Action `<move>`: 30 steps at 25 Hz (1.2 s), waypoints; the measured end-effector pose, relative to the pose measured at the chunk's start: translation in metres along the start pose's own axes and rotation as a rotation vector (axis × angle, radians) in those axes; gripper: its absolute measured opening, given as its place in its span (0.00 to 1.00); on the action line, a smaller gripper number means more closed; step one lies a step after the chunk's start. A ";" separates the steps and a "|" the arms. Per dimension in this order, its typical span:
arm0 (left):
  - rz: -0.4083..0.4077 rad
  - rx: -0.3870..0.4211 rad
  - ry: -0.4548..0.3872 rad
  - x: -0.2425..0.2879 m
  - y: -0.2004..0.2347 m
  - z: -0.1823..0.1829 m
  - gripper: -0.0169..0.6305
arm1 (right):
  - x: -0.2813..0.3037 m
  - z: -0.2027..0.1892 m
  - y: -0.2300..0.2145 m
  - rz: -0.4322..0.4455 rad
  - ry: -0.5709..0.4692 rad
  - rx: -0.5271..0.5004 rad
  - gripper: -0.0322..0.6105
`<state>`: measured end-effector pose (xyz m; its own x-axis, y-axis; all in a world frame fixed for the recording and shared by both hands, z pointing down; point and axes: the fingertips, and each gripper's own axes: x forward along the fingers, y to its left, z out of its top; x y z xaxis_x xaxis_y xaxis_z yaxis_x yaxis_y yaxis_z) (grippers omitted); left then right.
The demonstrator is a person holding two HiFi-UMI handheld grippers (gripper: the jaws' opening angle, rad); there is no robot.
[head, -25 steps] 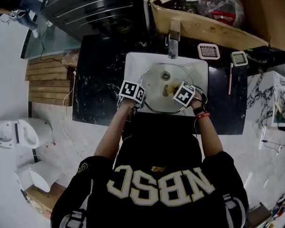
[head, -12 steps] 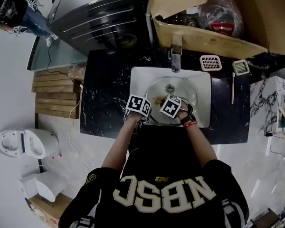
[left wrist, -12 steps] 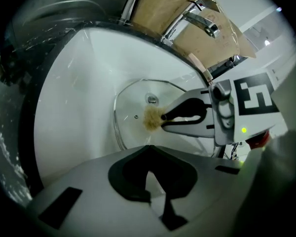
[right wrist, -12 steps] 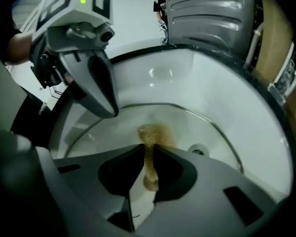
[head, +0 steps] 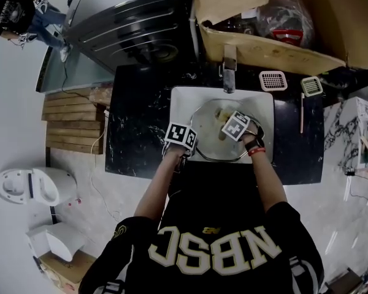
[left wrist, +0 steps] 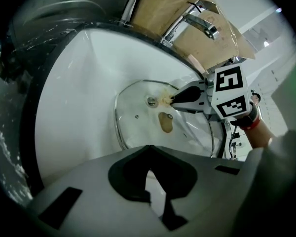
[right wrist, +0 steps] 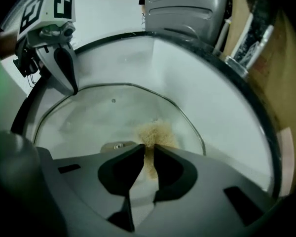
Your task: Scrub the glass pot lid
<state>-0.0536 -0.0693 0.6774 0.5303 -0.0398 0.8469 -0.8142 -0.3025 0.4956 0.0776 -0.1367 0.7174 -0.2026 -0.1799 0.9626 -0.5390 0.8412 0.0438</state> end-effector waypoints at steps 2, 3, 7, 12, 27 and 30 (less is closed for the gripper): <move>-0.002 0.006 -0.003 0.000 0.000 0.001 0.05 | -0.011 -0.021 -0.004 -0.009 0.029 0.014 0.16; -0.002 0.009 -0.005 -0.001 0.000 0.001 0.05 | -0.016 -0.028 -0.002 -0.001 0.039 0.023 0.16; -0.002 0.013 -0.012 -0.002 0.000 0.002 0.05 | -0.036 -0.035 0.049 0.203 0.001 0.069 0.16; 0.005 0.017 -0.011 -0.002 0.001 0.001 0.05 | -0.045 -0.016 0.101 0.292 -0.037 -0.018 0.16; 0.086 -0.002 -0.034 -0.002 0.010 0.005 0.05 | 0.014 0.038 0.035 0.058 -0.101 -0.012 0.15; 0.115 0.009 -0.040 -0.004 0.013 0.005 0.05 | 0.010 0.025 0.016 0.014 -0.097 0.010 0.15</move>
<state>-0.0652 -0.0784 0.6799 0.4427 -0.1129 0.8895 -0.8682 -0.3019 0.3938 0.0466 -0.1379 0.7210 -0.2880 -0.2173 0.9327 -0.5436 0.8389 0.0275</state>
